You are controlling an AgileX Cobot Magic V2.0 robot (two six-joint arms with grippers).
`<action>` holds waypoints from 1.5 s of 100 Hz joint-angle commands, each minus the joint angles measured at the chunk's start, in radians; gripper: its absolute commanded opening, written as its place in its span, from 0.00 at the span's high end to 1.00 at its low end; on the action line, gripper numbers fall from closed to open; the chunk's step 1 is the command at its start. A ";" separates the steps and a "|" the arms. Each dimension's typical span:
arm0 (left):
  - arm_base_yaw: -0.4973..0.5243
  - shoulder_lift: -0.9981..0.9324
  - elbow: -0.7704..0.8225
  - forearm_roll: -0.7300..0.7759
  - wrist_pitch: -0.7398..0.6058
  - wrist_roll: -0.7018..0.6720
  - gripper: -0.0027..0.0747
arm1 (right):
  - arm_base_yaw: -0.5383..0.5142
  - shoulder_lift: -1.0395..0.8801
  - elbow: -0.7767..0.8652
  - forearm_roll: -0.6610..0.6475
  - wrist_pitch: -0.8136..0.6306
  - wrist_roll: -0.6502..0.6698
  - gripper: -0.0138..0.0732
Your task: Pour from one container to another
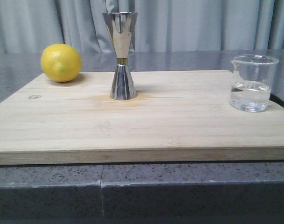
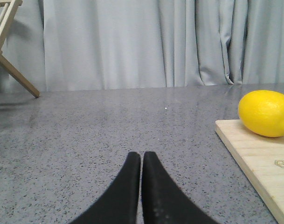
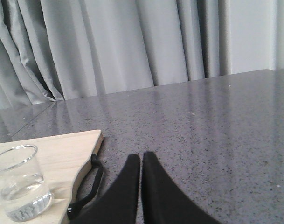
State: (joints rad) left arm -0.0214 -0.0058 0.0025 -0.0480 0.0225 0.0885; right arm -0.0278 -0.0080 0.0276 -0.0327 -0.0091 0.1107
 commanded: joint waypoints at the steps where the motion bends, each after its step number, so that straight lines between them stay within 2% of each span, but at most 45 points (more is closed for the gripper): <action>1: 0.001 -0.026 0.006 -0.003 -0.077 0.002 0.99 | -0.008 -0.024 0.015 -0.002 -0.088 -0.005 0.89; 45: 0.001 -0.026 0.006 -0.005 -0.105 0.002 0.99 | -0.008 -0.024 0.015 -0.002 -0.121 -0.005 0.89; 62: 0.001 -0.026 -0.009 -0.058 -0.160 0.002 0.99 | -0.008 -0.024 0.015 -0.119 -0.119 -0.005 0.89; 78: 0.001 -0.024 -0.072 -0.067 -0.126 0.002 0.99 | -0.008 -0.024 -0.013 -0.123 -0.098 -0.005 0.89; 100: 0.001 0.039 -0.242 -0.067 0.054 0.002 0.99 | -0.008 0.014 -0.178 -0.123 0.107 -0.005 0.89; 122: 0.001 0.215 -0.439 -0.065 0.224 0.004 0.99 | -0.008 0.199 -0.413 -0.123 0.357 -0.009 0.89; 137: 0.001 0.341 -0.525 -0.065 0.247 0.004 0.99 | -0.008 0.342 -0.561 -0.123 0.470 -0.059 0.89; 150: 0.001 0.399 -0.543 -0.065 0.225 0.004 0.99 | -0.008 0.426 -0.617 -0.123 0.475 -0.059 0.89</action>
State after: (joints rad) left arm -0.0214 0.3479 -0.4996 -0.1053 0.3254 0.0892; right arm -0.0278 0.3615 -0.5289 -0.1432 0.5181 0.0703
